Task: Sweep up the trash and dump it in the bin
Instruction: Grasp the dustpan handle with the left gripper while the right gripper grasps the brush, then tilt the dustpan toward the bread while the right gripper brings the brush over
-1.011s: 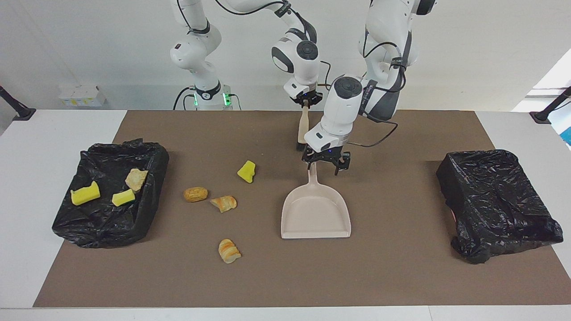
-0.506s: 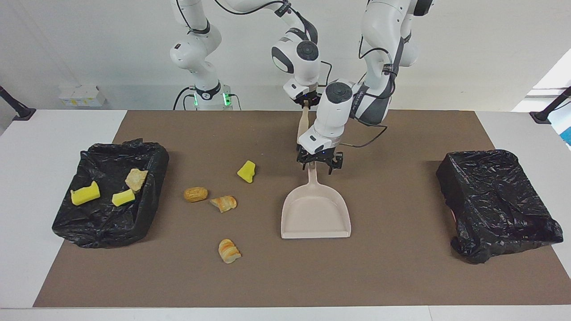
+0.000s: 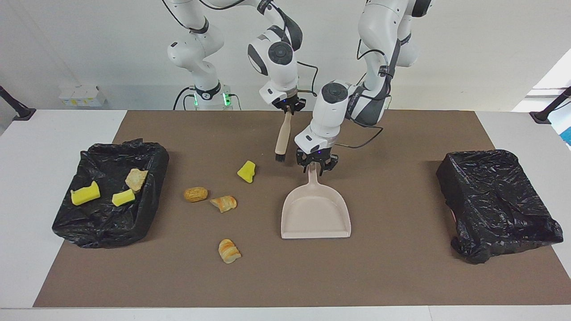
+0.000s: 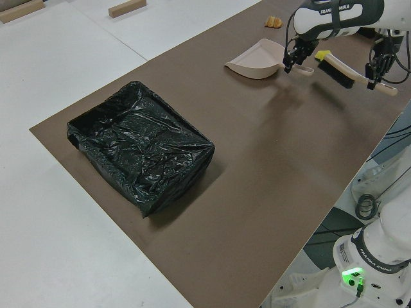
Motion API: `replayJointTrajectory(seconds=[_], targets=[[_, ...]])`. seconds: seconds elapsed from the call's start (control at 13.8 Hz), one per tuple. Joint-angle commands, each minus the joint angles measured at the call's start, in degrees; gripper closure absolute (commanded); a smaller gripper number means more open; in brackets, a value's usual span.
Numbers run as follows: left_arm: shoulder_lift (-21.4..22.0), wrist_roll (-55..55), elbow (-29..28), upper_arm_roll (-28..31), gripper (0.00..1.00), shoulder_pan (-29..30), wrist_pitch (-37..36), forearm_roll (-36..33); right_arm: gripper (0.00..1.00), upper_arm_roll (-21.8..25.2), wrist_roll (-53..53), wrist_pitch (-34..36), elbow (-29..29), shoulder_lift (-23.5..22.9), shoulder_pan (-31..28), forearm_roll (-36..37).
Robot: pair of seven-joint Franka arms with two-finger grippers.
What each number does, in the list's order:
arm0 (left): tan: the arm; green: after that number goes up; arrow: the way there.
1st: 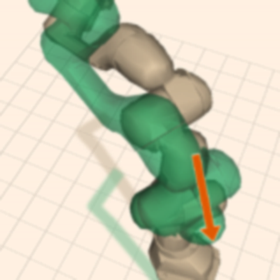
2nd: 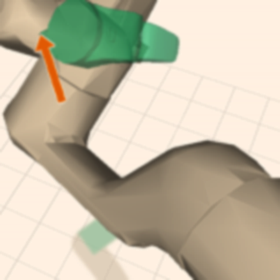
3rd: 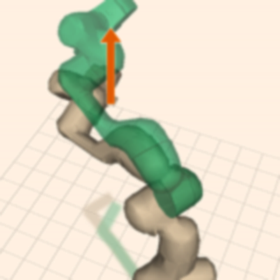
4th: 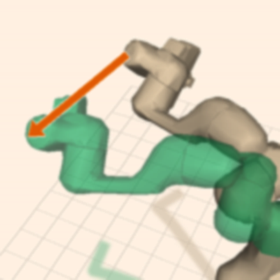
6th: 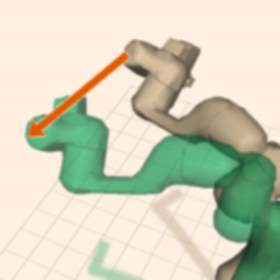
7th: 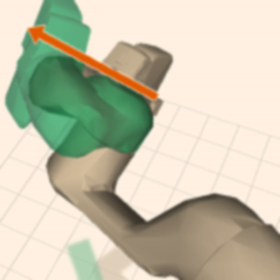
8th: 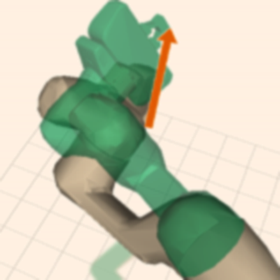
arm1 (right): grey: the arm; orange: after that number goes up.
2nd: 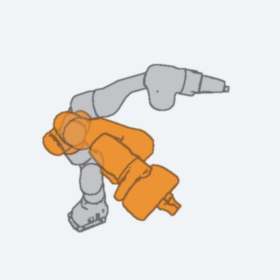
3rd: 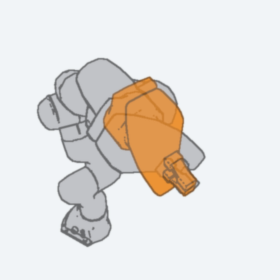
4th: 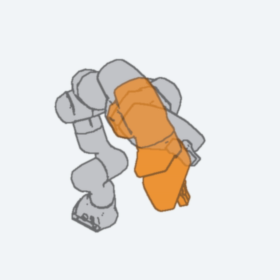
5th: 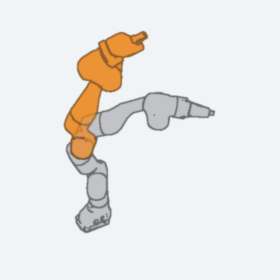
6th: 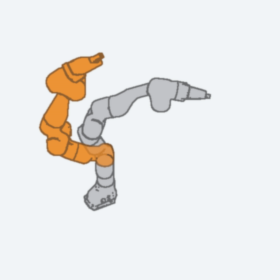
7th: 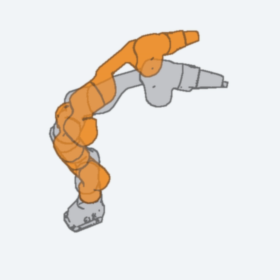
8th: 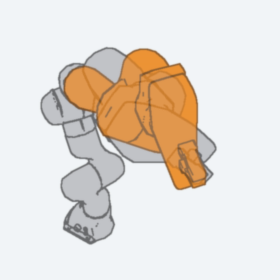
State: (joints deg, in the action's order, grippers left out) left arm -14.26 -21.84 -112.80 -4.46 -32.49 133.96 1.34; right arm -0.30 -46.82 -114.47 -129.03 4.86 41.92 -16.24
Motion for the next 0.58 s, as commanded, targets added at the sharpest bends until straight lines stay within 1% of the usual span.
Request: replayJointTrajectory(seconds=[0.0,0.14,0.29,0.51], targets=[[0.0,0.0,0.4,0.9,0.99,-0.6,0.0,-0.1,1.0,-0.5,4.0,1.8,-0.4,1.1,-5.1,4.2],[0.1,1.1,2.4,1.1,1.0,0.7,-0.4,-1.4,1.0,-0.6,7.5,4.7,1.1,0.9,-9.7,10.5],[0.6,3.6,3.0,1.4,1.0,1.4,-1.4,-2.1,1.0,-0.6,11.7,6.1,2.9,0.2,-13.6,13.3],[1.1,10.6,3.9,1.5,1.0,1.9,-3.1,-7.9,1.0,-0.6,16.8,6.7,4.4,-1.5,-18.8,20.5]])
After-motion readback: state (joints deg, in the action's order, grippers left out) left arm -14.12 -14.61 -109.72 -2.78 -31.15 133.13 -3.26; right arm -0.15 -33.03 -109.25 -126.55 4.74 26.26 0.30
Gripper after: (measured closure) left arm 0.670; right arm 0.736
